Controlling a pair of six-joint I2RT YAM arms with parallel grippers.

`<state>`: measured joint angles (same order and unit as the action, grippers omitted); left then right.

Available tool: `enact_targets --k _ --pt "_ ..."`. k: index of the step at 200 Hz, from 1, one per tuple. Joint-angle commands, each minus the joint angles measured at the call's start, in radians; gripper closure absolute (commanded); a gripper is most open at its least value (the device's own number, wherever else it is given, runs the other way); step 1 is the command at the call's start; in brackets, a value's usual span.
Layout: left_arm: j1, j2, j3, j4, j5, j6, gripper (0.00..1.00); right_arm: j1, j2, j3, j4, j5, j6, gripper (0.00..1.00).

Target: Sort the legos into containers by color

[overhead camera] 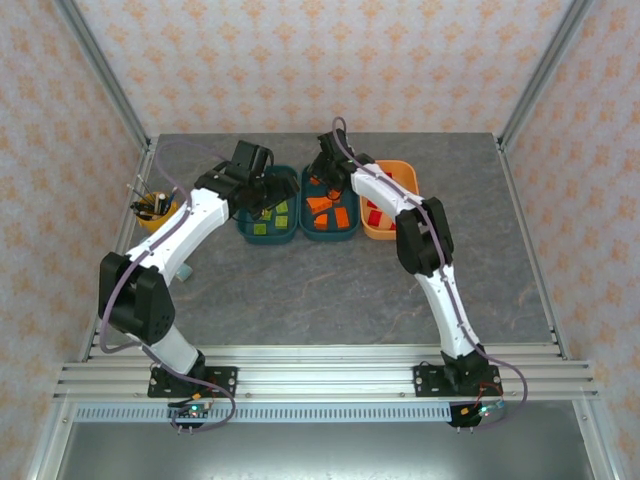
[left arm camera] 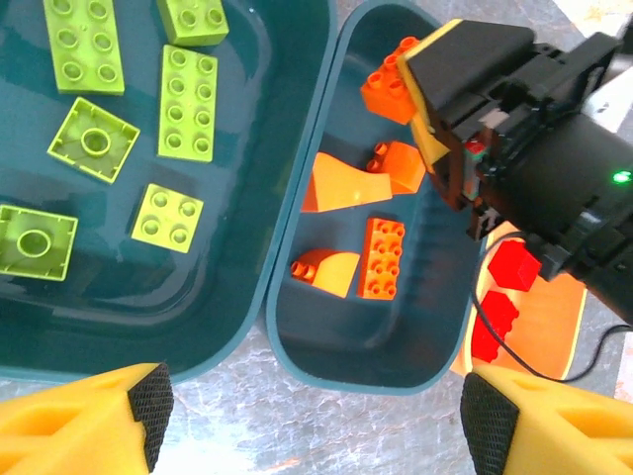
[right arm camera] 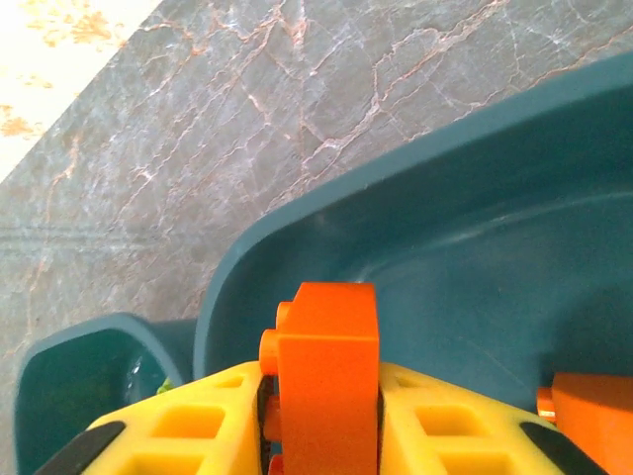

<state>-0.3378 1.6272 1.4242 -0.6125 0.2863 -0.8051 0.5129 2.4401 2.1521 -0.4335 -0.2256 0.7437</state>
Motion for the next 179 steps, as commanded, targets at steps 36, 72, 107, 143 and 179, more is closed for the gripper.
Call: enact_targets --k 36,72,107,143,179 --pt "0.006 0.008 0.078 -0.029 -0.006 0.053 0.2 -0.014 -0.006 0.08 -0.111 0.046 0.002 0.49" --pt "0.007 -0.04 0.083 -0.106 -0.065 0.08 0.2 -0.013 -0.185 -0.042 -0.1 0.106 -0.054 0.48" --pt "0.006 -0.132 0.044 -0.207 -0.117 0.121 0.19 -0.007 -0.521 -0.389 0.013 0.205 -0.153 0.47" --pt "0.007 -0.272 -0.057 -0.288 -0.138 0.147 0.19 -0.007 -0.908 -0.773 0.013 0.26 -0.31 0.4" --pt "0.008 -0.409 -0.143 -0.352 -0.136 0.18 0.17 -0.011 -1.314 -1.056 -0.156 0.312 -0.395 0.26"
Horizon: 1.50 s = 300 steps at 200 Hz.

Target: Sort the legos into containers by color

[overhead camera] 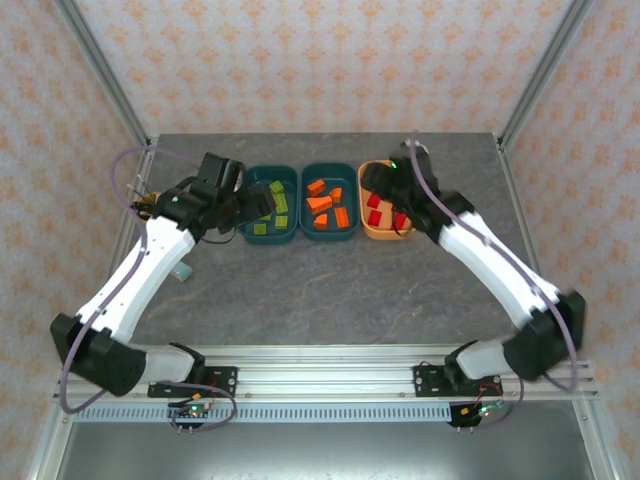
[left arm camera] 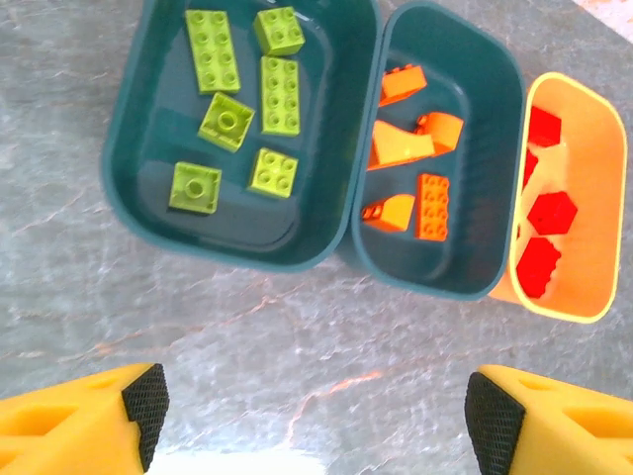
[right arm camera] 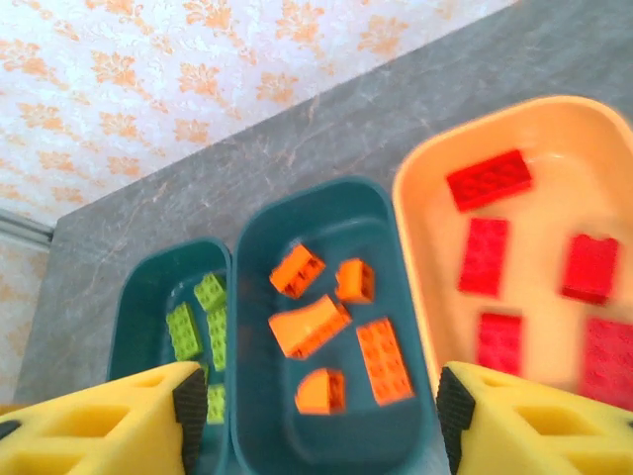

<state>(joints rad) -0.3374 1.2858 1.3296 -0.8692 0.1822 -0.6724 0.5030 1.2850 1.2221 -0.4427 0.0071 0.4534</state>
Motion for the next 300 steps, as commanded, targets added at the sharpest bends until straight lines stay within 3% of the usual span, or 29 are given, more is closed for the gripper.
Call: enact_targets --k 1,10,18,60,81,101,122,136,169,231,241,271,300 --pt "0.008 -0.072 -0.05 -0.096 -0.032 0.047 0.17 -0.001 -0.169 -0.131 -0.153 0.08 -0.106 0.26" --pt "0.008 -0.097 -0.063 -0.103 -0.033 0.051 0.15 -0.001 -0.245 -0.165 -0.201 0.086 -0.113 0.2" --pt "0.008 -0.115 -0.075 -0.103 -0.033 0.052 0.02 -0.002 -0.297 -0.189 -0.242 0.087 -0.117 0.0" --pt "0.007 -0.158 -0.123 -0.079 -0.124 0.062 0.0 -0.003 -0.369 -0.177 -0.369 0.111 -0.078 0.01" --pt "0.006 -0.198 -0.156 -0.069 -0.316 0.082 0.0 -0.003 -0.381 -0.164 -0.376 0.247 -0.046 0.01" --pt "0.002 -0.209 -0.218 -0.084 -0.622 0.048 0.0 -0.006 -0.384 -0.204 -0.352 0.495 -0.014 0.0" --pt "0.001 -0.288 -0.429 0.189 -0.743 0.218 0.0 -0.023 -0.409 -0.354 -0.133 0.574 -0.197 0.0" --pt "0.004 -0.309 -0.58 0.386 -0.814 0.336 0.0 -0.082 -0.405 -0.466 0.018 0.549 -0.272 0.0" --pt "0.049 -0.185 -0.682 0.643 -0.713 0.489 0.0 -0.226 -0.315 -0.675 0.377 0.471 -0.337 0.0" --pt "0.169 0.167 -0.676 1.132 -0.543 0.654 0.0 -0.382 0.038 -0.722 0.872 0.236 -0.418 0.0" --pt "0.19 0.203 -0.691 1.219 -0.506 0.674 0.0 -0.395 0.077 -0.704 0.877 0.235 -0.44 0.0" --pt "0.262 0.211 -0.746 1.342 -0.423 0.656 0.0 -0.481 0.148 -0.756 1.063 0.115 -0.45 0.0" --pt "0.269 0.214 -0.976 1.757 -0.455 0.642 0.0 -0.506 0.239 -0.874 1.362 0.055 -0.445 0.0"
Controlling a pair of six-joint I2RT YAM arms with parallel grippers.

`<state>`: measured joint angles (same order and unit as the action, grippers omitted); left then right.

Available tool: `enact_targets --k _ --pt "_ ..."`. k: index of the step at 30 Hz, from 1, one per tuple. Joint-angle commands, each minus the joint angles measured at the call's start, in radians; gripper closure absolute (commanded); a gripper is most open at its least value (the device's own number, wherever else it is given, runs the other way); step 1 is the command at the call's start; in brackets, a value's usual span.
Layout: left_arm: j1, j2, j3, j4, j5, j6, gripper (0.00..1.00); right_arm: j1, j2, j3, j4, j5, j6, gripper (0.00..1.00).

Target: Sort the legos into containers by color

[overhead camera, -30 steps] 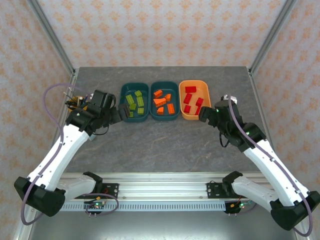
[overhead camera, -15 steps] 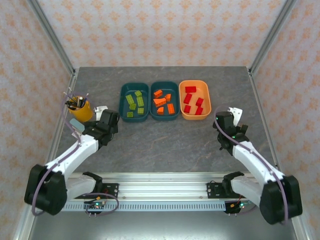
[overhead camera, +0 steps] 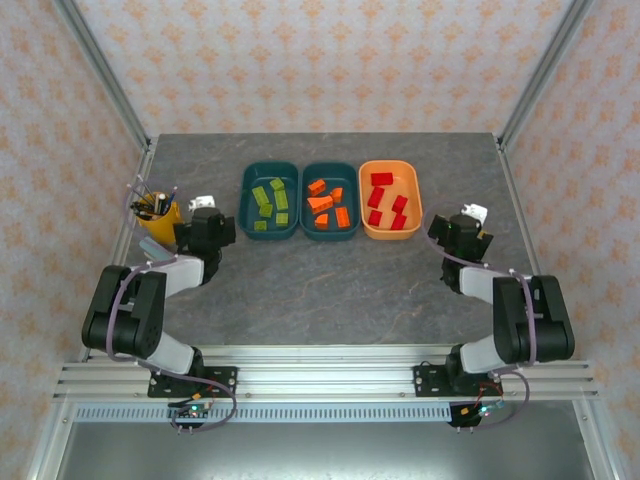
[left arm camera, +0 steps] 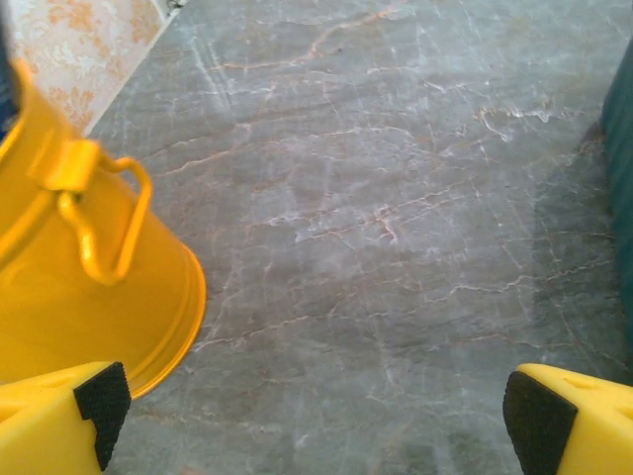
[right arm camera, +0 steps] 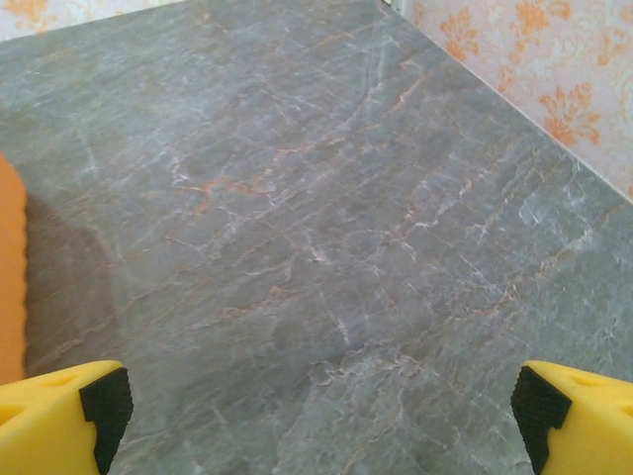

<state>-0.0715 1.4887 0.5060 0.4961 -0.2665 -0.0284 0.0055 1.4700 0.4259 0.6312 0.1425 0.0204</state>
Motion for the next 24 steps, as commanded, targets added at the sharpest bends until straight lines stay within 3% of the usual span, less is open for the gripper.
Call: enact_targets --k 1,3,15,24 --pt "0.004 0.013 -0.156 0.403 -0.008 -0.003 0.0 -0.009 0.05 -0.078 0.281 -0.077 -0.011 0.0" --pt "0.008 -0.001 -0.108 0.282 -0.004 -0.019 0.0 -0.009 0.032 -0.067 0.228 -0.057 -0.004 0.01" --pt "-0.001 0.007 -0.103 0.292 -0.016 -0.007 0.0 0.031 0.047 -0.022 0.166 -0.007 -0.037 0.01" --pt "-0.001 0.007 -0.104 0.291 -0.016 -0.007 0.0 0.03 0.048 -0.012 0.151 -0.058 -0.057 0.01"
